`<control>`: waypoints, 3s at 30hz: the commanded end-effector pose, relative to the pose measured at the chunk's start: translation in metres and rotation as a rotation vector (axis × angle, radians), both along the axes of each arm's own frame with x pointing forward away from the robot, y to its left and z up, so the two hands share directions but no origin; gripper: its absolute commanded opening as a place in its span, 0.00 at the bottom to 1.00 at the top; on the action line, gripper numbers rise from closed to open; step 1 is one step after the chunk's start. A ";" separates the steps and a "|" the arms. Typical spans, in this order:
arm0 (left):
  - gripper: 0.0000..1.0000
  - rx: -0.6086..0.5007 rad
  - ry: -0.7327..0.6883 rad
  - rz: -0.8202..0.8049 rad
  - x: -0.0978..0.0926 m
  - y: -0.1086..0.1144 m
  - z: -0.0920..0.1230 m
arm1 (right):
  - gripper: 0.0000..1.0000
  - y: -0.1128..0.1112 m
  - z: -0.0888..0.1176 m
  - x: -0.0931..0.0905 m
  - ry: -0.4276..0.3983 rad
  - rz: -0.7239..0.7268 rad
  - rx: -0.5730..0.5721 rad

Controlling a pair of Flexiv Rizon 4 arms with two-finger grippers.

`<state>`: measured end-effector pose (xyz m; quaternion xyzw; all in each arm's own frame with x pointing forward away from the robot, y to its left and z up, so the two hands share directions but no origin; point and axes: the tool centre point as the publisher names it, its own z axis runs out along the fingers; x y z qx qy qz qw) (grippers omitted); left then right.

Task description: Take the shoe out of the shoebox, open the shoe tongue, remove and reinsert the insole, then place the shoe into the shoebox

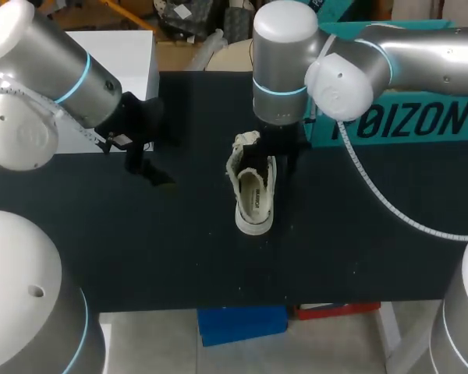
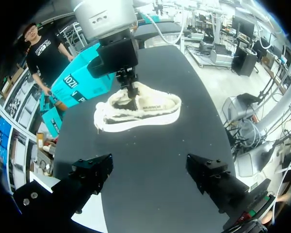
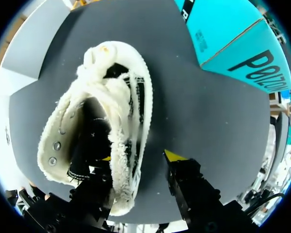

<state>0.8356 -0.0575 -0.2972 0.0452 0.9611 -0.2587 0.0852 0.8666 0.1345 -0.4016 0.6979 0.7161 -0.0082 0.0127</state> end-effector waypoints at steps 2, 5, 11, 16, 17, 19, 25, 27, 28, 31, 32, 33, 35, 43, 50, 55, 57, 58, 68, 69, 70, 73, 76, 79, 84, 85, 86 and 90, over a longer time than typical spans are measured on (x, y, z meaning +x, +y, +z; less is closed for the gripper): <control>1.00 -0.001 -0.002 -0.001 0.000 0.000 0.000 | 0.42 0.004 -0.012 0.003 0.015 -0.003 0.001; 1.00 -0.001 -0.002 -0.001 0.000 0.000 0.000 | 0.41 0.001 -0.014 0.003 0.017 0.003 -0.012; 1.00 -0.001 -0.002 -0.001 0.000 0.000 0.000 | 0.34 0.002 -0.030 0.000 0.018 -0.025 0.007; 1.00 -0.001 -0.002 -0.001 0.000 0.000 0.000 | 0.00 0.006 -0.032 0.004 0.008 -0.019 0.012; 1.00 -0.001 -0.002 -0.001 0.000 0.000 0.000 | 0.00 0.006 -0.031 0.005 0.005 -0.019 0.011; 1.00 -0.001 -0.002 -0.001 0.000 0.000 0.000 | 0.00 0.006 -0.028 0.005 0.003 -0.019 0.012; 1.00 -0.001 -0.002 -0.001 0.000 0.000 0.000 | 0.00 0.005 -0.004 0.000 0.022 -0.001 0.031; 1.00 -0.001 -0.002 -0.001 0.000 0.000 0.000 | 0.00 0.003 0.008 -0.002 0.017 0.019 0.031; 1.00 -0.001 -0.002 -0.001 0.000 0.000 0.000 | 0.00 0.001 0.015 -0.003 0.013 0.030 0.032; 1.00 -0.001 -0.002 -0.001 0.000 0.000 0.000 | 0.00 -0.005 0.036 -0.005 -0.006 0.063 0.047; 1.00 -0.001 -0.002 -0.001 0.000 0.000 0.000 | 0.00 -0.007 0.042 -0.005 -0.003 0.098 0.034; 1.00 -0.001 -0.002 -0.001 0.000 0.000 0.000 | 0.00 -0.009 0.051 -0.004 -0.007 0.142 0.010; 1.00 -0.001 -0.002 -0.001 0.000 0.000 0.000 | 0.00 -0.016 0.069 -0.004 -0.028 0.223 0.007; 1.00 -0.001 -0.002 -0.001 0.000 0.000 0.000 | 0.00 -0.043 0.144 -0.002 -0.020 0.818 0.003; 1.00 -0.001 -0.002 -0.001 0.000 0.000 0.000 | 0.00 -0.074 0.205 0.013 0.057 1.097 0.012; 1.00 -0.001 -0.002 -0.001 0.000 0.000 0.000 | 0.00 -0.074 0.205 0.013 0.057 1.097 0.012; 1.00 -0.001 -0.002 -0.001 0.000 0.000 0.000 | 0.00 -0.074 0.205 0.013 0.057 1.097 0.012; 1.00 -0.001 -0.002 -0.001 0.000 0.000 0.000 | 0.00 -0.074 0.205 0.013 0.057 1.097 0.012; 1.00 -0.001 -0.002 -0.001 0.000 0.000 0.000 | 0.00 -0.074 0.205 0.013 0.057 1.097 0.012; 1.00 -0.001 -0.002 -0.001 0.000 0.000 0.000 | 0.00 -0.074 0.205 0.013 0.057 1.097 0.012; 1.00 -0.001 -0.002 -0.001 0.000 0.000 0.000 | 0.00 -0.074 0.205 0.013 0.057 1.097 0.012; 1.00 -0.001 -0.002 -0.001 0.000 0.000 0.000 | 0.00 -0.074 0.205 0.013 0.057 1.097 0.012; 1.00 -0.001 -0.002 -0.001 0.000 0.000 0.000 | 0.00 -0.074 0.205 0.013 0.057 1.097 0.012; 1.00 -0.001 -0.002 -0.001 0.000 0.000 0.000 | 0.00 -0.074 0.205 0.013 0.057 1.097 0.012; 1.00 -0.001 -0.002 -0.001 0.000 0.000 0.000 | 0.00 -0.076 0.204 0.026 0.038 1.121 -0.017; 1.00 -0.001 -0.002 -0.001 0.000 0.000 0.000 | 0.00 -0.078 0.205 0.033 0.049 1.132 -0.036; 1.00 -0.001 -0.002 -0.001 0.000 0.000 0.000 | 0.00 -0.082 0.206 0.040 0.038 1.140 -0.042; 1.00 -0.001 -0.002 -0.001 0.000 0.000 0.000 | 0.00 -0.099 0.208 0.068 0.029 1.197 -0.075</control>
